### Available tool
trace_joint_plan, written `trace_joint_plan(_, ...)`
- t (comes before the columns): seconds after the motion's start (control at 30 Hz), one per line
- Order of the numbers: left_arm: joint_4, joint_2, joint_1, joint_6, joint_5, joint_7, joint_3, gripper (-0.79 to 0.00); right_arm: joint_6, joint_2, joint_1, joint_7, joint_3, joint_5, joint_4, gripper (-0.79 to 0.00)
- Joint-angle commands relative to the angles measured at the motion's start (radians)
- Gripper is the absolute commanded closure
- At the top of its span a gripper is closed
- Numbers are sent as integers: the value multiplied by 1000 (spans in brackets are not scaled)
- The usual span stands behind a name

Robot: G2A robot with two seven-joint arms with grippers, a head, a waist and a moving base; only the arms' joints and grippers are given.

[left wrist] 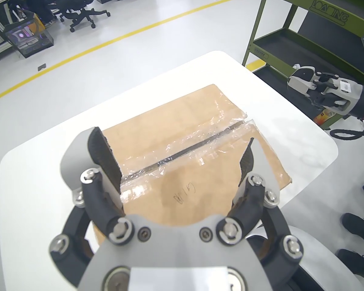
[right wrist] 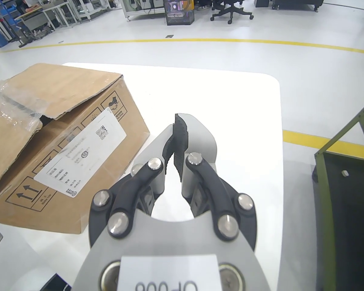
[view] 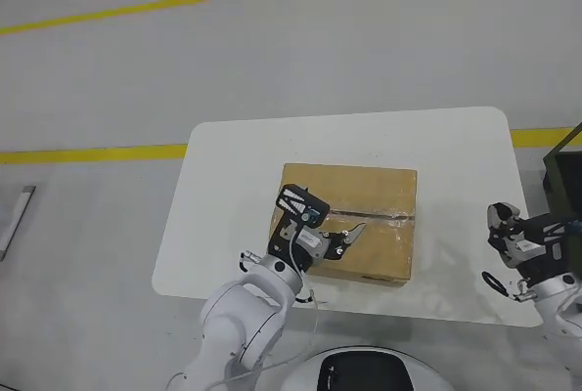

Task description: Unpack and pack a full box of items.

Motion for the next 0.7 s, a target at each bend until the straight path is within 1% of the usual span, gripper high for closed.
trace_joint_plan(0.0, 19, 1, 11, -3, 6, 16, 6, -785, -4, 0, 4, 2, 1, -2, 3, 0)
trace_joint_plan(0.07, 43, 1, -3, -29, 19, 20, 26, -785, -6, 0, 11, 4, -1, -5, 7, 0)
trace_joint_plan(0.13, 76, -2, -34, -47, 37, 10, 55, -785, -5, 0, 17, 4, -3, -9, 9, 0)
trace_joint_plan(0.3, 171, -18, -136, -28, 40, -23, 123, -785, -6, -1, 22, 1, -5, -14, 16, 0)
trace_joint_plan(0.33, 191, -21, -156, -27, 43, -39, 134, -773, -5, -1, 21, -2, -4, -15, 20, 0)
trace_joint_plan(0.37, 207, -24, -174, -23, 48, -52, 144, -742, -5, -2, 20, -5, -3, -15, 23, 0)
trace_joint_plan(0.4, 221, -27, -189, -20, 49, -64, 154, -739, -4, -2, 19, -7, -1, -14, 28, 0)
trace_joint_plan(0.5, 254, -35, -221, -26, 30, -96, 181, -723, -4, -2, 15, -10, 2, -15, 35, 0)
trace_joint_plan(0.57, 272, -38, -237, -47, 21, -121, 196, -742, -4, -3, 14, -13, 4, -15, 37, 0)
trace_joint_plan(0.67, 289, -41, -251, -64, 15, -142, 212, -723, -3, -3, 15, -13, 6, -14, 43, 0)
